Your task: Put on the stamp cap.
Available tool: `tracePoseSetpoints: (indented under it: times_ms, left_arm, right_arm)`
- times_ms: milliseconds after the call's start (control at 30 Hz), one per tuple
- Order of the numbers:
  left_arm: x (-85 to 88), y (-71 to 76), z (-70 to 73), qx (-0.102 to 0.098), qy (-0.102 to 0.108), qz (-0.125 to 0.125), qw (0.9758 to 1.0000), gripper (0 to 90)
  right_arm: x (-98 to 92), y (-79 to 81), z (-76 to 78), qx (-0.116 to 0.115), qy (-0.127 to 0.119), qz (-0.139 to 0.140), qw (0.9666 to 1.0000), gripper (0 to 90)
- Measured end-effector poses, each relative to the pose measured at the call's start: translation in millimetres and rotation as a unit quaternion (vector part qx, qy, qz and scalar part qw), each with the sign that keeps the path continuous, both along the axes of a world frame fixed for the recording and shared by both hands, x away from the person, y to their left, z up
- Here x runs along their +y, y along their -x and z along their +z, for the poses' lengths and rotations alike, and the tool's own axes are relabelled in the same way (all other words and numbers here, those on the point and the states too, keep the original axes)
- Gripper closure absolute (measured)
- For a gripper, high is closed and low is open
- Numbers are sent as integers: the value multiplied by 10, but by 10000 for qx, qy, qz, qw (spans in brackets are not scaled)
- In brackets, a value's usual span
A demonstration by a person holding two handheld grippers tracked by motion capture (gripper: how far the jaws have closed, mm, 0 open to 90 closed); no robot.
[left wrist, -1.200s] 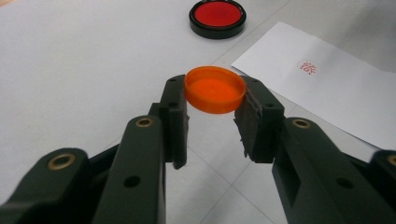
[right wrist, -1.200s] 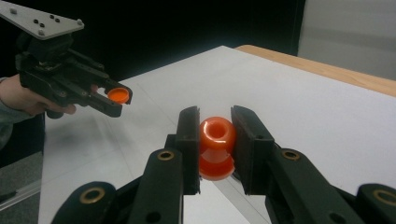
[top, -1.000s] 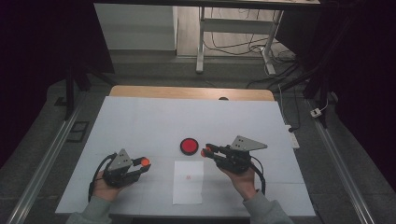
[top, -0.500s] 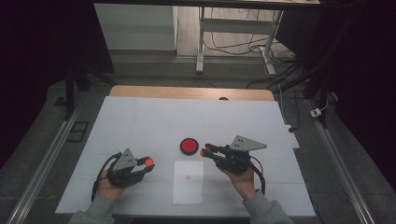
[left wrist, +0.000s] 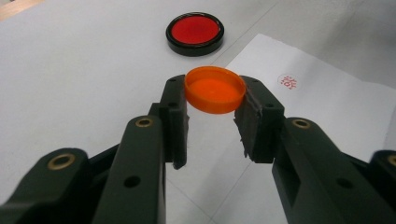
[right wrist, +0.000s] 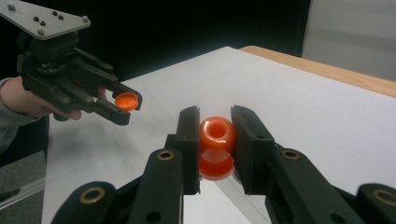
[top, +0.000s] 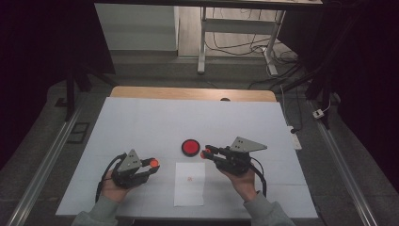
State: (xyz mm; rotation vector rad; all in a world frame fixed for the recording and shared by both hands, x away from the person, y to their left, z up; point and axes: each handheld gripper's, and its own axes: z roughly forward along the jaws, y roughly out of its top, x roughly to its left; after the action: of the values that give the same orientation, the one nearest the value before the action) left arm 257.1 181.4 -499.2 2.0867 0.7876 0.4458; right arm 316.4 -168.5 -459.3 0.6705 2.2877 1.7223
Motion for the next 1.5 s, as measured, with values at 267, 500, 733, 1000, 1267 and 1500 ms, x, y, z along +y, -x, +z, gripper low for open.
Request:
tracePoseSetpoints:
  times_ms: [267, 500, 733, 1000, 1267, 1500]
  left_arm:
    - [-94, -26, 7, 1, -23, -108, 9999, 647]
    - [-169, -47, 11, -14, -47, -191, 9998, 647]
    - [-226, -57, 11, -26, -69, -260, 9996, 647]
    - [-323, -85, 11, -41, -118, -383, 9992, 647]
    - [-409, -136, 21, -63, -162, -485, 9987, 646]
    - [-534, -199, 71, -123, -213, -658, 9975, 647]
  right_arm:
    - [4, 1, 0, -1, -12, 8, 10000, 720]
    - [8, 0, 3, -10, -23, 22, 10000, 720]
    - [14, 1, 0, -1, -31, 29, 10000, 720]
    - [24, 4, -3, 10, -34, 43, 10000, 720]
    - [28, 8, 0, 12, -45, 47, 10000, 720]
    - [11, 8, 24, -3, -96, 15, 10000, 720]
